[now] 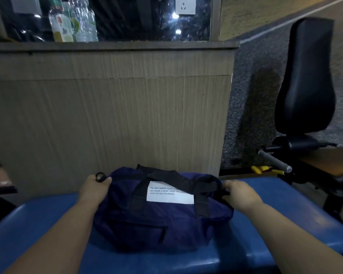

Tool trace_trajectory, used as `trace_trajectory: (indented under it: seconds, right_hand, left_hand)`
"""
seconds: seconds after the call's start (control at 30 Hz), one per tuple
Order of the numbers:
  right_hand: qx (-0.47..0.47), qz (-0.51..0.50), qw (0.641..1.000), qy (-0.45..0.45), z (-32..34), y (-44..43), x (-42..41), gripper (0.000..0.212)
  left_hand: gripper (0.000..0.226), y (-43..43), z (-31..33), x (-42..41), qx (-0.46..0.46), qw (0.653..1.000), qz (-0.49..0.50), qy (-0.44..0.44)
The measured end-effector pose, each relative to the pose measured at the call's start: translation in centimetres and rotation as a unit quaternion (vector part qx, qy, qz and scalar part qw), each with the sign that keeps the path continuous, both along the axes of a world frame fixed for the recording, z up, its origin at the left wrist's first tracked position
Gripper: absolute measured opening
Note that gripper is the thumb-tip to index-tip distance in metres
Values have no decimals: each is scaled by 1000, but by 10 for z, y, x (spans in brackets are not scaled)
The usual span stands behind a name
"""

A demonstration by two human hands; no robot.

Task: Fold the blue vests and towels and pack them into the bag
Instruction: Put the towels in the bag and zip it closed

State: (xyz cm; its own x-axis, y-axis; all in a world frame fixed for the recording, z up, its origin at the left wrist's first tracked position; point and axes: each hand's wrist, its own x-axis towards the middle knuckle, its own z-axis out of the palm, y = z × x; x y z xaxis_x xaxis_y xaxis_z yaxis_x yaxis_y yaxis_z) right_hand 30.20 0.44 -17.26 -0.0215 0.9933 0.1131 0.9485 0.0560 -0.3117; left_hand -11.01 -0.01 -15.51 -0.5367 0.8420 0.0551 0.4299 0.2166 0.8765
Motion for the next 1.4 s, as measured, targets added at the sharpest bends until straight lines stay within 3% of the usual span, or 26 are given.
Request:
trace_trajectory:
  seconds: [0.13,0.3,0.37,0.47,0.53,0.77,0.9,0.97,1.03,1.1,1.17,1.23,1.4]
  right_hand:
    - [-4,-29,999,22,6,2,0,20]
    - [-70,-35,996,46,4,2,-5,37]
    - [-87,-49,994,35,1,2,-7,34]
    - [-67,-67,995,-7,2,3,-12,15]
    - [-44,-80,996,-22,5,4,-16,21]
    - [-13,-118,991,68,16,9,-23,28]
    - [4,-106,990,94,18,10,-21,22]
    - [-15,-87,990,109,20,8,-18,23]
    - [-52,-74,991,103,20,8,-15,39]
    - [-52,-64,992,99,26,9,-12,34]
    - [-14,-63,988,140,38,13,-8,22]
    - [26,-72,969,234,53,21,-3,24]
    - [42,-71,856,511,81,40,5,31]
  left_hand:
    - [34,0,3,0,-5,1000,4,5]
    - [53,0,3,1,-32,999,-1,-6]
    - [55,-1,5,4,-38,999,0,-11]
    - [60,0,11,8,-54,999,1,4]
    - [63,-1,15,10,-66,998,5,19]
    - [63,-6,17,18,-57,998,15,11]
    - [70,-11,17,22,-50,999,14,7]
    - [68,-11,16,22,-47,999,16,7]
    - [59,-12,18,22,-36,999,25,12]
    - [50,-12,23,18,-12,999,38,8]
    - [42,-12,31,13,20,999,47,3]
    - [39,-13,42,7,49,997,60,-2]
    - [32,-8,69,7,126,988,81,-28]
